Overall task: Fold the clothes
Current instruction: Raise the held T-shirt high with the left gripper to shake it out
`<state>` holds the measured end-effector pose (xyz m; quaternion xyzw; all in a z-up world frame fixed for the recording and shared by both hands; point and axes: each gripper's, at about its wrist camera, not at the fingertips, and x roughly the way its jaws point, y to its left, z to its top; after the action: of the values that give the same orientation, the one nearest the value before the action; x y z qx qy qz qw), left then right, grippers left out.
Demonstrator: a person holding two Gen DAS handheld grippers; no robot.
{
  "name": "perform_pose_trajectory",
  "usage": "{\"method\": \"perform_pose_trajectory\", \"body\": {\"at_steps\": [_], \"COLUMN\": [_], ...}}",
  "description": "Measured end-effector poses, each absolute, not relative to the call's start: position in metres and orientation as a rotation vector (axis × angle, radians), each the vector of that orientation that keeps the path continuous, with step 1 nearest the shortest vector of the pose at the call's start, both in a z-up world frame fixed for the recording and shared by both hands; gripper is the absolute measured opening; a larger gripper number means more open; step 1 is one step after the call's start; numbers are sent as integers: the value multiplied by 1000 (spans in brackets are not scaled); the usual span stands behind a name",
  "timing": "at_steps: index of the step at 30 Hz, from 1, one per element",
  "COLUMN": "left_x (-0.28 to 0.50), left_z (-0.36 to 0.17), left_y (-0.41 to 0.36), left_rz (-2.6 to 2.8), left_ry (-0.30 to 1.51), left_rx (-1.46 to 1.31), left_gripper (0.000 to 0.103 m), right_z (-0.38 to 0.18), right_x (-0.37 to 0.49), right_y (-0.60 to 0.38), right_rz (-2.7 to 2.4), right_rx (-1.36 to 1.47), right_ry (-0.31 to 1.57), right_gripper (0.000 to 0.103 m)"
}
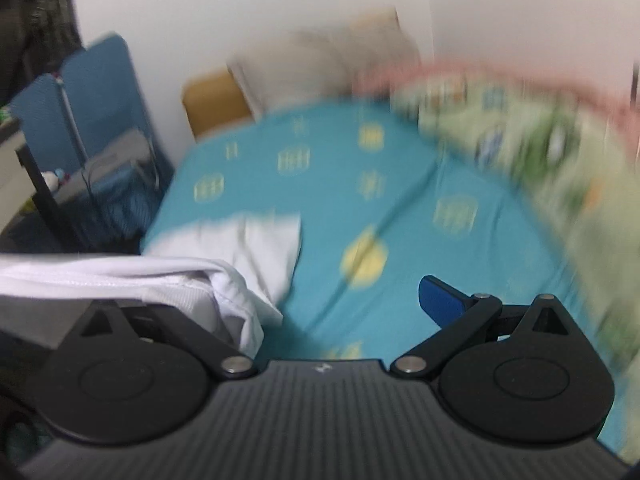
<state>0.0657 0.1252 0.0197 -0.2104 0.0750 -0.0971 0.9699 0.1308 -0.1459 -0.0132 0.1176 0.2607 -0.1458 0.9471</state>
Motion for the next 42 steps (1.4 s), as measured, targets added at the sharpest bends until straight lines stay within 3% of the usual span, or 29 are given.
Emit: {"method": "perform_pose_trajectory", "body": {"at_steps": [5,8,18,22,31,33,37,42], "left_x": [31,23,63,79,104,104,102,110], "left_z": [43,43,-26,-56,-117,-128,-144,-149], "left_y": [111,98,49,34,-4,-17,-33,-31], "left_rz": [-306,-335,-345,-351,-329,-323,-342,-273], "left_ry": [79,99,446,554,768,789,804,776], "left_rx": [-386,-332,-173,-109,89,174,268,256], "left_gripper": [3,3,4,4,25,31,32,43], "right_z": [63,72,-46,-69,-87,-86,-82,-79], "right_x": [99,82,82,91,99,100,98,93], "right_y": [-176,-189,-227,-236,-246,-248,-251,-252], "right_rz": [-277,-259,-211,-186,-158,-163,-168,-145], "right_rx": [100,54,230,315,391,388,378,375], "right_ry": [316,267,564,624,655,640,610,588], "right_gripper": [103,103,103,103,103,103,103,103]}}
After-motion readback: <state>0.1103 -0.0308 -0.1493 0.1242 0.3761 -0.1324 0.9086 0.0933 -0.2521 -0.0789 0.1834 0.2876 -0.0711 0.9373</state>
